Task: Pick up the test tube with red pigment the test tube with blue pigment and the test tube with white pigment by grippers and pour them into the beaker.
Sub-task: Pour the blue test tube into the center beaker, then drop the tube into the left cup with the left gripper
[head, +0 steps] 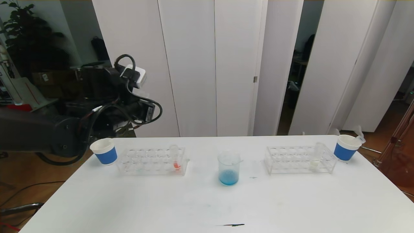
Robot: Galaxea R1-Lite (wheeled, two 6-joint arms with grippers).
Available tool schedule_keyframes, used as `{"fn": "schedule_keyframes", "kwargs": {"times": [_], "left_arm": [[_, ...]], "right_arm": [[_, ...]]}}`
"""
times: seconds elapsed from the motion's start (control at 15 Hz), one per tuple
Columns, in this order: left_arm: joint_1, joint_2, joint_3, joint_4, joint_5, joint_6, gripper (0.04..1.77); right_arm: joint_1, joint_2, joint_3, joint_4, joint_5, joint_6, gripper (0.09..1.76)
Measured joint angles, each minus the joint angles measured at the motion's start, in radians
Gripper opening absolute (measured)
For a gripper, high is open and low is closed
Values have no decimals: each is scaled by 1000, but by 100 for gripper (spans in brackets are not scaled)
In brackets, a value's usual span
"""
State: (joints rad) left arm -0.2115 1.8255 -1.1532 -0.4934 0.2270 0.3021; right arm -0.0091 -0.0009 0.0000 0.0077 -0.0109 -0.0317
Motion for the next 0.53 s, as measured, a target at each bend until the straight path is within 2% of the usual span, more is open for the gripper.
{"fn": "schedule_keyframes", "kwargs": {"times": [0.2, 0.33, 0.53], "left_arm": [[77, -74, 13, 174, -203, -129, 57], [129, -115, 19, 255, -258, -180, 57], [179, -149, 54, 251, -291, -199, 57]], "right_arm": [[0, 0, 0, 0, 0, 0, 175], [0, 0, 0, 0, 0, 0, 175], [0, 0, 0, 0, 0, 0, 175]]}}
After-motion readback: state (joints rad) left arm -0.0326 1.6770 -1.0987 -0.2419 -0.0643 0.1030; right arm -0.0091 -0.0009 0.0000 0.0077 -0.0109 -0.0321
